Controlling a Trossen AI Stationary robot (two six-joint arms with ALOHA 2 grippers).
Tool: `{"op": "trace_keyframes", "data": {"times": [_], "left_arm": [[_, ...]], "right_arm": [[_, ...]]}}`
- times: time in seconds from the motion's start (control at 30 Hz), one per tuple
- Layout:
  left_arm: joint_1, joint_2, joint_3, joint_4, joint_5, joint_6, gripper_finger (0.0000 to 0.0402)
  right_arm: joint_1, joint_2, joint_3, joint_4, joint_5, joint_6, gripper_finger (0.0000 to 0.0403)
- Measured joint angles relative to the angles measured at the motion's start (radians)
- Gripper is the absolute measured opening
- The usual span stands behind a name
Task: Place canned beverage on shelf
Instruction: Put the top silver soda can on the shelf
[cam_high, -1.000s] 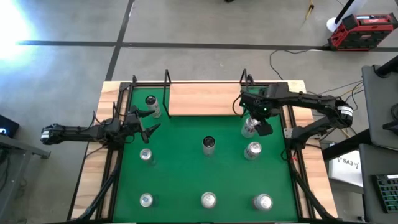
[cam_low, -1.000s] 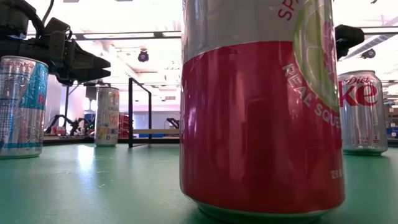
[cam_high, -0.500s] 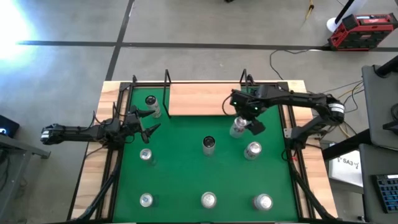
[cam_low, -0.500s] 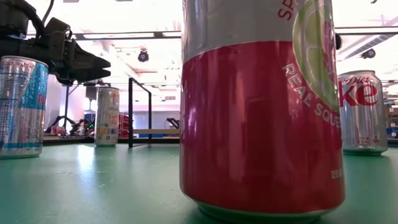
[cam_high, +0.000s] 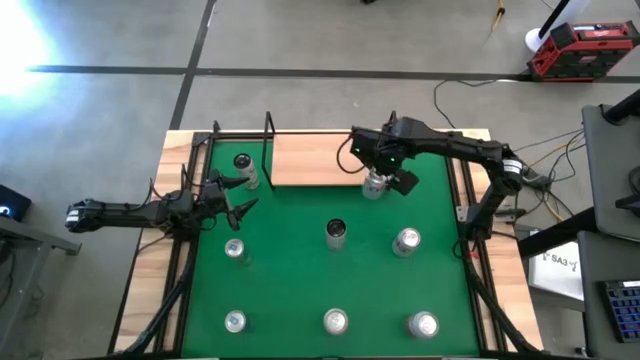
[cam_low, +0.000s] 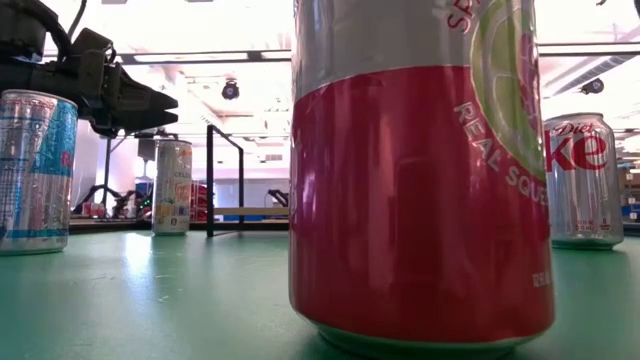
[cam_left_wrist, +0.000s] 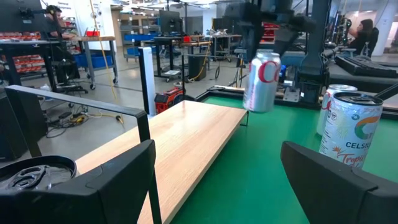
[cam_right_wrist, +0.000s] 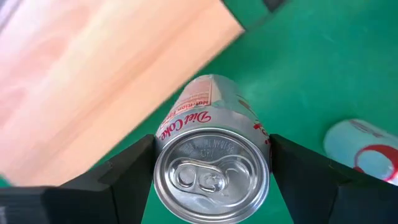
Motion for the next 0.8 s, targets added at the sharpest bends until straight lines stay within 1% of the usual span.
{"op": "trace_keyframes", "data": {"times": [0.13, 0.27, 0.43, 0.6, 0.8], "left_arm": [[0.000, 0.000, 0.000, 0.000, 0.000, 0.000, 0.0332], [0.000, 0.000, 0.000, 0.000, 0.000, 0.000, 0.0332], [0.000, 0.000, 0.000, 0.000, 0.000, 0.000, 0.0332], [0.000, 0.000, 0.000, 0.000, 0.000, 0.000, 0.0332], [0.000, 0.000, 0.000, 0.000, 0.000, 0.000, 0.0332]], "right_arm": [[-0.039, 0.028, 0.052, -0.016, 0.024, -0.015, 0.0276], [-0.109, 0.069, 0.101, -0.018, 0.023, -0.041, 0.0276], [-0.207, 0.156, 0.189, -0.026, -0.028, -0.114, 0.0276], [-0.288, 0.256, 0.299, -0.076, -0.086, -0.186, 0.0276], [-0.347, 0.341, 0.420, -0.120, -0.095, -0.232, 0.0277]]}}
